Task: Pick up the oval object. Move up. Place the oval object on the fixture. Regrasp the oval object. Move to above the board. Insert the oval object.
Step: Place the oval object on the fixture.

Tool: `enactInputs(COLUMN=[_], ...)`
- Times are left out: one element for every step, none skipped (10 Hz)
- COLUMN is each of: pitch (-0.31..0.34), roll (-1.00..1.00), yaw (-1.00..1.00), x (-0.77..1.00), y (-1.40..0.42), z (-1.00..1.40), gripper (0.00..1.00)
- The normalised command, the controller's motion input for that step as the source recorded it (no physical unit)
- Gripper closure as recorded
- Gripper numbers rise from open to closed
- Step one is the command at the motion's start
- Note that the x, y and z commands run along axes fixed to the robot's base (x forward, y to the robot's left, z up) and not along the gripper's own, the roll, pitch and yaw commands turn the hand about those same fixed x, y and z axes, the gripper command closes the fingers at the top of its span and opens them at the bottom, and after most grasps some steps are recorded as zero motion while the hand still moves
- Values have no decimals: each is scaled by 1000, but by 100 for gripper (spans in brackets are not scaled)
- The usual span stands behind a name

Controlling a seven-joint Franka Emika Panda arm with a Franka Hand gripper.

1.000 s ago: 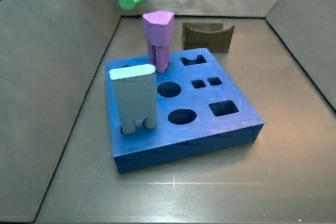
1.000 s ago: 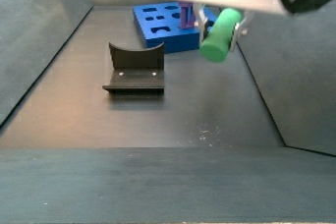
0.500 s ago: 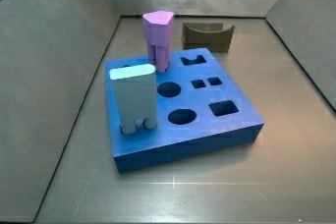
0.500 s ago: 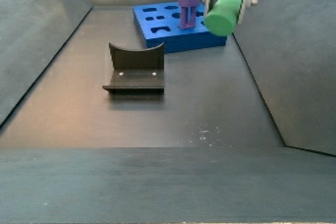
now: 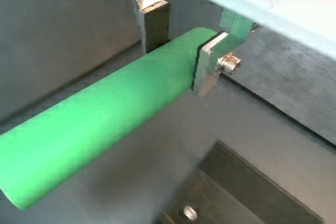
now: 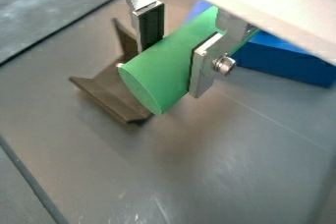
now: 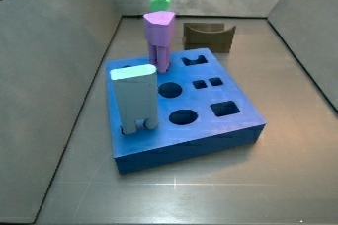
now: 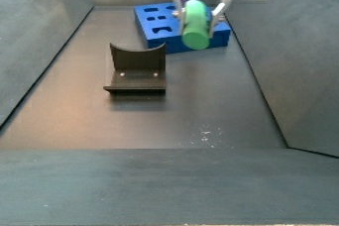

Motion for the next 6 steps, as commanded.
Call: enactInputs(pitch=[-105,-85,-67,-31,-19,6], roll=[-75,-85,-91,-96,-94,-91], yaw=[341,217,160,77,56,37], x=[866,736,648,441,359,199], y=[-80,-49,-33,-9,-3,-3], z=[-167,-128,-102,-61,-50,-35], gripper=[100,100,100,100,100,100])
